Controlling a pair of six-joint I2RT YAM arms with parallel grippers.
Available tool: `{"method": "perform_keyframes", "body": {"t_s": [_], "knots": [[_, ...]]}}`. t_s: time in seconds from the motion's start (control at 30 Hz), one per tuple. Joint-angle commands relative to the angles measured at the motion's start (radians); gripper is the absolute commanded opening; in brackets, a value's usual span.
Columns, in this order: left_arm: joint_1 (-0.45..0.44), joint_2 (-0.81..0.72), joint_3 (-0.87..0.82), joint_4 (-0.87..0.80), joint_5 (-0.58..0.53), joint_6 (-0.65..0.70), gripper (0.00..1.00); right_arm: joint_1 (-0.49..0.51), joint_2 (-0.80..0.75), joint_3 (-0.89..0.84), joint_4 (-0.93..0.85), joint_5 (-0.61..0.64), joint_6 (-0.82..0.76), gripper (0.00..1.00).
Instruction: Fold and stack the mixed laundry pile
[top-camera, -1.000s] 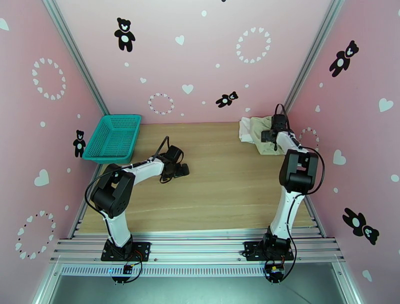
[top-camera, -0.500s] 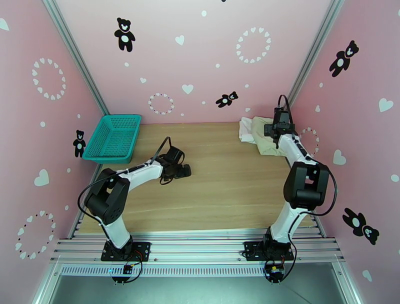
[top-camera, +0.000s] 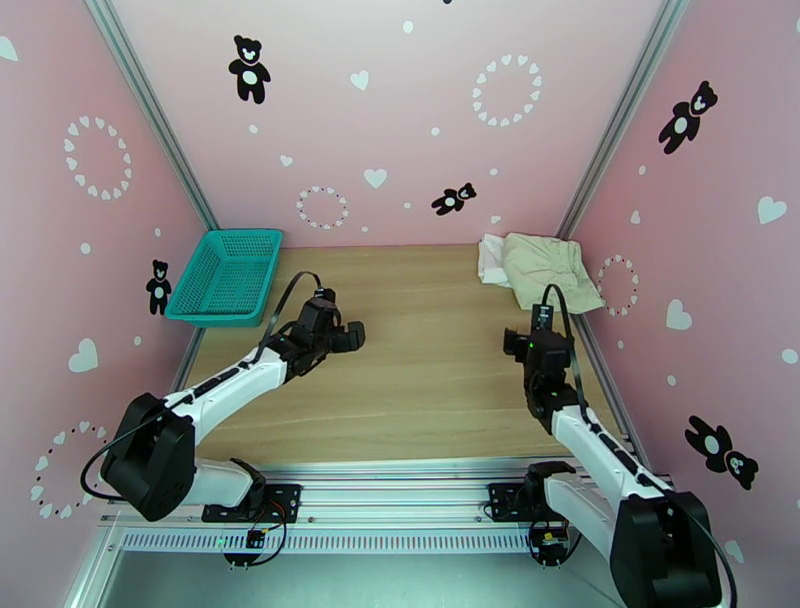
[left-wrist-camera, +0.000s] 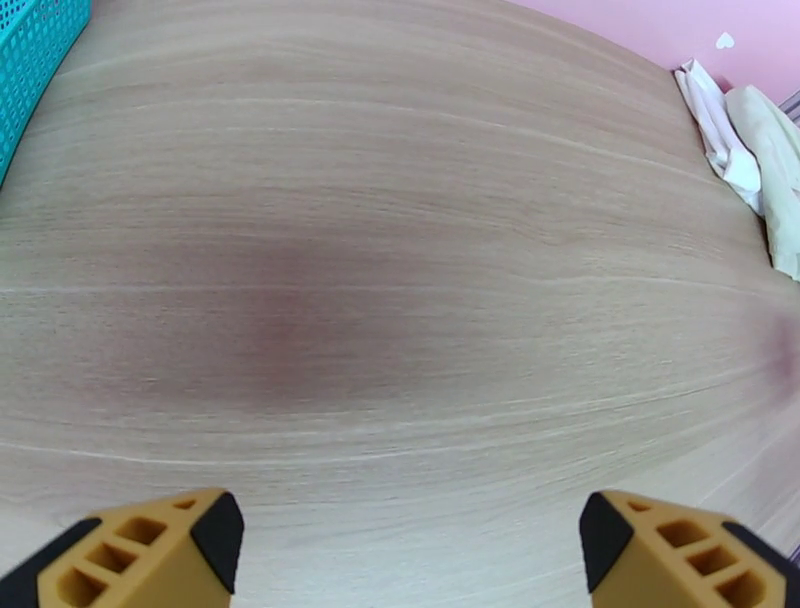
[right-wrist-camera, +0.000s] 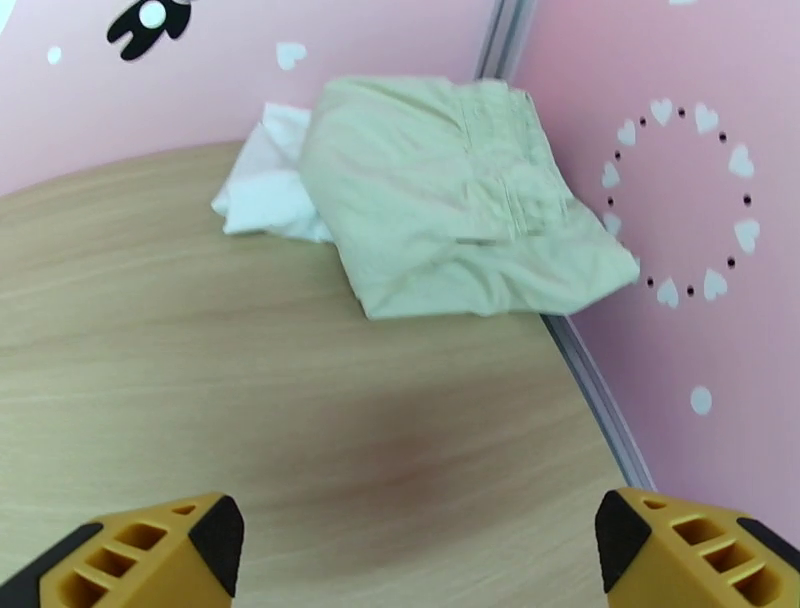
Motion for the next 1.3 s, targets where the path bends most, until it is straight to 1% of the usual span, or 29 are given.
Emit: {"method": "perform_keyframes", "body": {"t_s": [0.0,0.03,0.1,0.13,0.17,0.2,0.23,0.3,0.33,0.37,0.43,0.47,0.5,0.53,0.57,0.67,0.77,0.8,0.83,0.87,0.93,0.97,1.0,1.1,1.17,1.2,1.27], "knots": [[0.025,-0.023,-0.035,0.068,-0.038,0.032,0.95,-0.063,0.075,-0.083,0.249,-0.035,0.046,0.99],[0.029,-0.031,-0.051,0.087,-0.045,0.032,0.95,-0.078,0.101,-0.096,0.329,-0.064,0.048,0.99],[0.035,-0.047,-0.079,0.098,-0.073,0.030,0.95,-0.110,0.177,-0.086,0.429,-0.147,0.045,0.99],[0.038,-0.058,-0.085,0.097,-0.095,0.033,0.95,-0.111,0.219,-0.047,0.407,-0.166,0.038,0.99],[0.039,-0.074,-0.094,0.098,-0.124,0.043,0.95,-0.113,0.242,0.025,0.295,-0.192,0.031,0.99],[0.043,-0.090,-0.102,0.099,-0.160,0.057,0.95,-0.113,0.295,0.065,0.281,-0.227,0.014,0.99],[0.049,-0.104,-0.109,0.098,-0.187,0.069,0.95,-0.113,0.321,0.114,0.206,-0.259,0.005,0.99],[0.074,-0.136,-0.122,0.102,-0.230,0.098,0.96,-0.113,0.369,0.159,0.186,-0.400,-0.023,0.99],[0.091,-0.150,-0.128,0.106,-0.240,0.113,0.96,-0.110,0.385,0.146,0.250,-0.453,-0.010,0.99],[0.111,-0.168,-0.136,0.113,-0.255,0.131,0.97,-0.100,0.412,0.115,0.351,-0.493,-0.017,0.99],[0.149,-0.209,-0.160,0.134,-0.294,0.166,0.97,-0.054,0.510,0.085,0.488,-0.440,-0.054,0.99],[0.169,-0.236,-0.177,0.145,-0.319,0.181,0.98,-0.033,0.513,0.080,0.497,-0.418,-0.073,0.99],[0.193,-0.267,-0.198,0.159,-0.338,0.195,0.99,-0.035,0.499,0.086,0.461,-0.409,-0.066,0.99],[0.214,-0.295,-0.221,0.173,-0.347,0.209,0.99,-0.039,0.512,0.079,0.497,-0.412,-0.062,0.99],[0.239,-0.330,-0.253,0.199,-0.358,0.218,0.98,-0.039,0.504,0.084,0.472,-0.409,-0.062,0.99],[0.316,-0.419,-0.341,0.260,-0.360,0.248,0.99,-0.038,0.505,0.085,0.471,-0.409,-0.063,0.99],[0.389,-0.465,-0.439,0.368,-0.320,0.336,0.98,-0.036,0.507,0.081,0.480,-0.406,-0.065,0.99],[0.419,-0.466,-0.482,0.422,-0.297,0.364,0.99,-0.032,0.501,0.077,0.483,-0.375,-0.055,0.99],[0.447,-0.462,-0.524,0.491,-0.262,0.383,0.99,-0.011,0.492,0.061,0.504,-0.258,-0.030,0.99],[0.484,-0.449,-0.581,0.599,-0.208,0.390,0.98,0.008,0.488,0.031,0.549,-0.110,0.004,0.99],[0.547,-0.393,-0.662,0.806,-0.111,0.375,0.99,0.012,0.492,0.048,0.524,-0.113,-0.004,0.99],[0.566,-0.385,-0.645,0.779,-0.052,0.384,0.99,0.018,0.496,0.046,0.539,-0.105,-0.009,0.99],[0.575,-0.353,-0.646,0.831,-0.002,0.419,0.98,0.018,0.492,0.048,0.528,-0.106,-0.007,0.99],[0.590,-0.241,-0.602,0.901,0.055,0.441,0.99,0.018,0.494,0.045,0.533,-0.108,-0.009,0.99],[0.592,-0.153,-0.582,0.998,0.081,0.443,0.99,0.019,0.494,0.044,0.535,-0.110,-0.011,0.99],[0.601,-0.122,-0.523,0.907,0.108,0.443,0.98,0.020,0.494,0.045,0.537,-0.108,-0.013,0.99],[0.603,-0.072,-0.456,0.827,0.178,0.466,0.98,0.023,0.494,0.045,0.536,-0.107,-0.015,0.99]]}}
